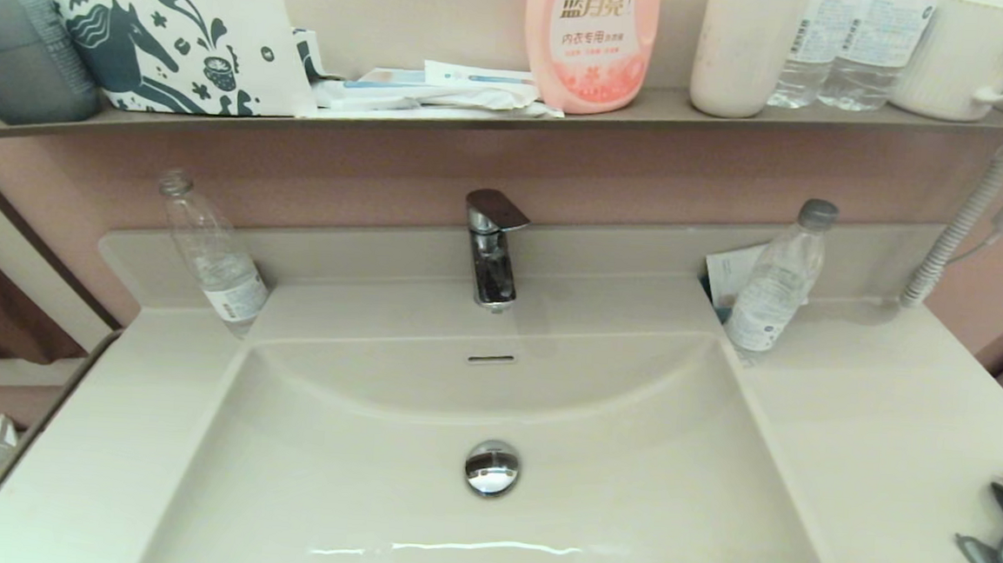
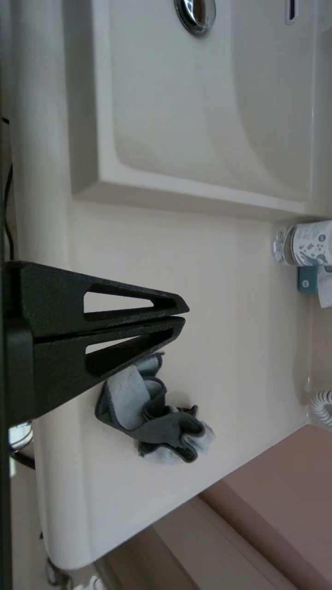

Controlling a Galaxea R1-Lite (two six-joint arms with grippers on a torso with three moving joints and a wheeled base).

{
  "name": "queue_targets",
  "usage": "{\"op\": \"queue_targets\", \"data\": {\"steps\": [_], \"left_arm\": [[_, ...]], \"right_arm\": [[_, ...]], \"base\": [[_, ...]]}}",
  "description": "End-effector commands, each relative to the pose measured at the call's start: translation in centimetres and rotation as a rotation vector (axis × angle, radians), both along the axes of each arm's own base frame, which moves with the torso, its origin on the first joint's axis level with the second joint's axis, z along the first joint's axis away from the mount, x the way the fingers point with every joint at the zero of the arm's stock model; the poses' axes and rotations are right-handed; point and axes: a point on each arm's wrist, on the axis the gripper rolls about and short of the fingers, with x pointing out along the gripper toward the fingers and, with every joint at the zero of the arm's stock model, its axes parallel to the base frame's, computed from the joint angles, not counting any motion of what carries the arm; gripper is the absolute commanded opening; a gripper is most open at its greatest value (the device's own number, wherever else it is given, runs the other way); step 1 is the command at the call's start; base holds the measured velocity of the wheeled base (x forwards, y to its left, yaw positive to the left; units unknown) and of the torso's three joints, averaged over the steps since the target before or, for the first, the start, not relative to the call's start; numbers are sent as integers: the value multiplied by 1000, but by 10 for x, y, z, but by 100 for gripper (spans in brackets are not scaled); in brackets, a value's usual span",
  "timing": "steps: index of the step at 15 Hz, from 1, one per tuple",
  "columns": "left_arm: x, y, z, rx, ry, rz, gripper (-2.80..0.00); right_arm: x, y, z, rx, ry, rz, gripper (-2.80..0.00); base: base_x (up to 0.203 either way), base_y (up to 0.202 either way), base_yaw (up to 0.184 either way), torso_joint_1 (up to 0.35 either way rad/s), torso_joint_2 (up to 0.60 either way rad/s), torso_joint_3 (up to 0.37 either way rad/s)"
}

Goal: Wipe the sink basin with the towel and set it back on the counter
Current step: Pick up the cloth

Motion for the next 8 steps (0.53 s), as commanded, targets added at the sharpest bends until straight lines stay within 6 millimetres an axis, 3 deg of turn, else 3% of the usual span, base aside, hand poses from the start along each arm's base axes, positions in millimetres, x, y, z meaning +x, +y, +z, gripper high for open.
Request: {"op": "queue_targets", "data": {"steps": [1,4,8], "left_arm": [[0,0,0,0,2,1,-280],[0,0,0,0,2,1,-280],[0,0,0,0,2,1,-280]], "right_arm": [[13,0,14,-2,77,-3,-280],[38,-1,32,-8,202,-67,-280],[95,-5,56,-2,381,-229,-280]], "base": [[0,0,0,0,0,0],[0,0,0,0,0,0],[0,0,0,0,0,0]]}}
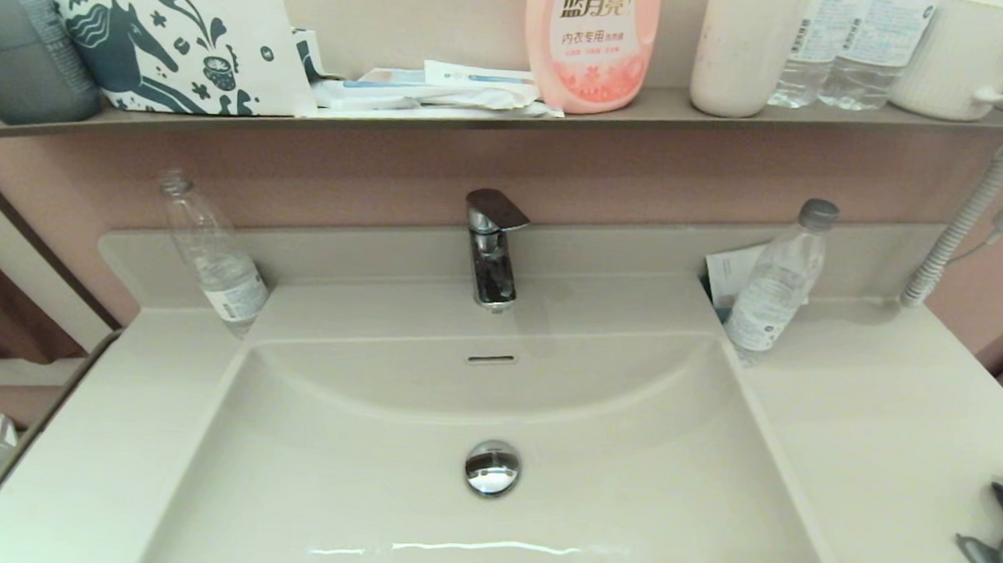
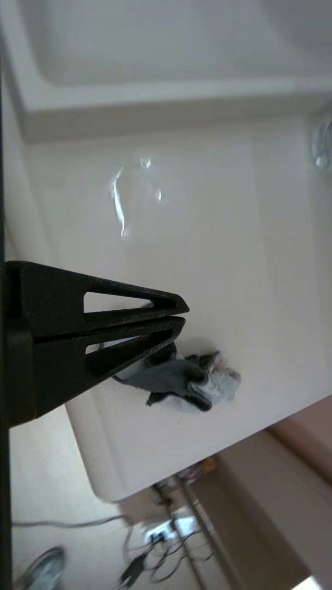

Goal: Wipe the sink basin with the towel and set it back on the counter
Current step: Pick up the cloth

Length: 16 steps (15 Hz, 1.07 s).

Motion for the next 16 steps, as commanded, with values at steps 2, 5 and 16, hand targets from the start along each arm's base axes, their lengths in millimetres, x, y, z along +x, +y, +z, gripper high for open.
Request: {"op": "queue_targets", "data": {"steps": [2,5,16], "left_arm": [[0,0,0,0,2,1,-280],[0,0,0,0,2,1,-280],[0,0,0,0,2,2,-280]], "right_arm": [[45,-4,5,-12,165,-66,-280],[67,-11,3,-79,261,-111,-280],[113,-50,-16,-70,541,-199,0]], "base": [[0,0,0,0,0,0],[0,0,0,0,0,0],[0,0,0,0,0,0]]}}
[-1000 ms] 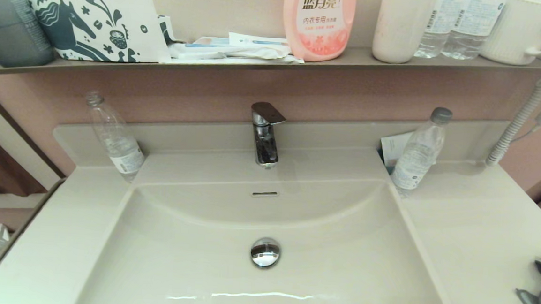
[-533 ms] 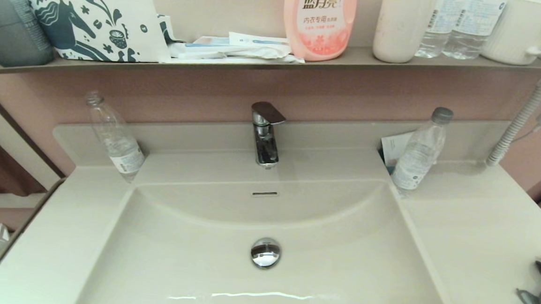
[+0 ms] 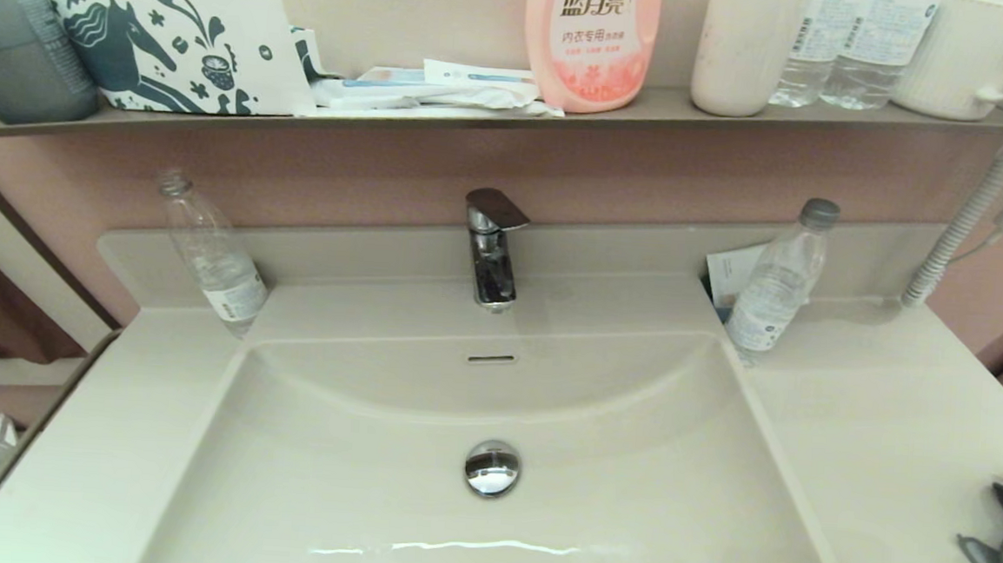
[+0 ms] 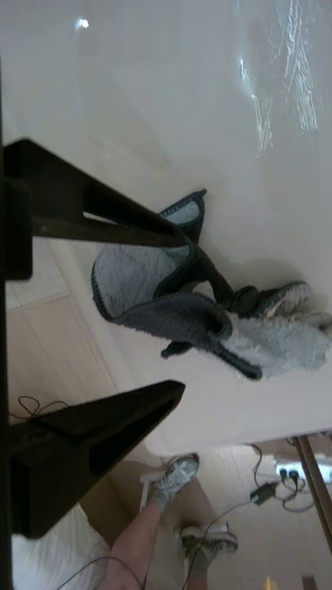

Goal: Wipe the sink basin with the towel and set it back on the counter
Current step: Pick up the cloth

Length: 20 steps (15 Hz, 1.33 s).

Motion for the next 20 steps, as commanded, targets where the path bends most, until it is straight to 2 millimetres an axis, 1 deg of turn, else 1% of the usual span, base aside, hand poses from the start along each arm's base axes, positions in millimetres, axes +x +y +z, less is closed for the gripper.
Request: {"op": "queue_targets", "data": {"steps": [1,5,10,12,16,18,20], "left_arm": [[0,0,0,0,1,0,-280],[0,0,0,0,1,0,-280],[0,0,0,0,1,0,-280],[0,0,0,0,1,0,-280],[0,0,0,0,1,0,-280],[0,0,0,0,1,1,-280],[0,0,0,0,1,0,-280]], "right_arm": [[7,-4,-5,20,31,5,0],[17,-11,-13,64,64,23,0],[36,-27,-28,61,105,19,0],[42,-33,-29,67,110,13,0],[55,-52,-38,118,132,-7,0],[58,-63,-37,160,108,-4,0],[61,-71,-44,196,116,-6,0]], "base": [[0,0,0,0,0,0],[0,0,0,0,0,0],[0,0,0,0,0,0],[0,0,0,0,0,0],[0,0,0,0,0,0],[0,0,0,0,0,0],[0,0,0,0,0,0]]}}
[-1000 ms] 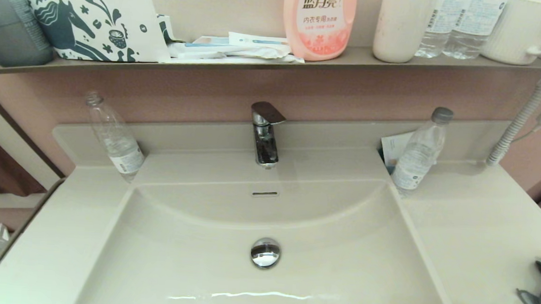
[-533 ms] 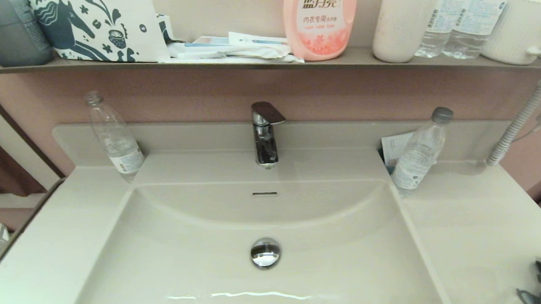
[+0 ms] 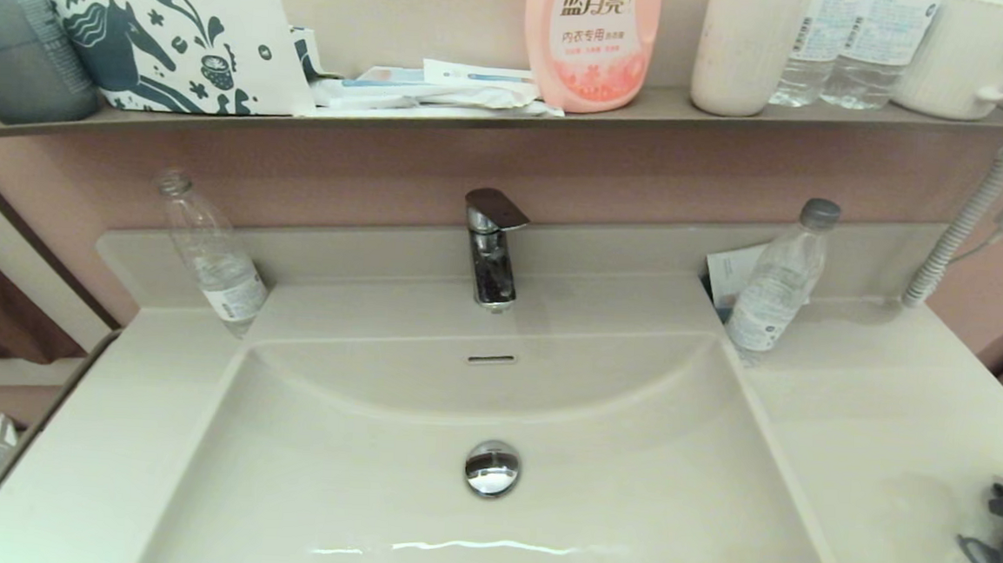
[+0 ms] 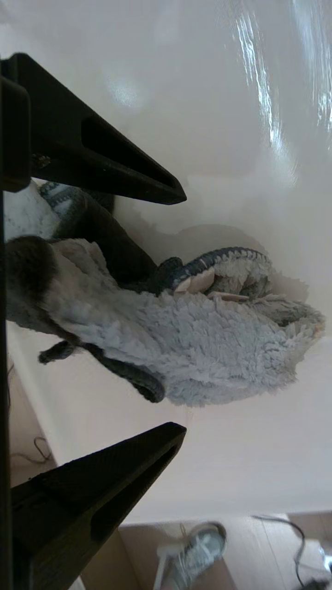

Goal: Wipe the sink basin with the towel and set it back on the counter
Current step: Pick up the cloth

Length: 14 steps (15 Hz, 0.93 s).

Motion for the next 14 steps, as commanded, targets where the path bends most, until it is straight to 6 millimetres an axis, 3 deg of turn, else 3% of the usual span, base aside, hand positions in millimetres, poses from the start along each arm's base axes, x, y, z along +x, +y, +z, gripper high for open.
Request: {"op": "queue_targets", "data": {"steps": [1,3,6,9,14], "left_arm": [[0,0,0,0,1,1,-280],[0,0,0,0,1,1,-280],[0,0,0,0,1,1,-280],[0,0,0,0,1,1,-280],[0,0,0,0,1,1,-280]], "right_arm": [[4,-7,-9,31,22,-6,0],[6,-16,-15,96,13,6,0],[12,-25,-10,109,-28,12,0],[17,-27,-1,100,-64,25,0],[18,-28,-7,115,-44,22,0]], "base": [[0,0,0,0,0,0],[0,0,0,0,0,0],[0,0,0,0,0,0],[0,0,0,0,0,0],[0,0,0,0,0,0]]}}
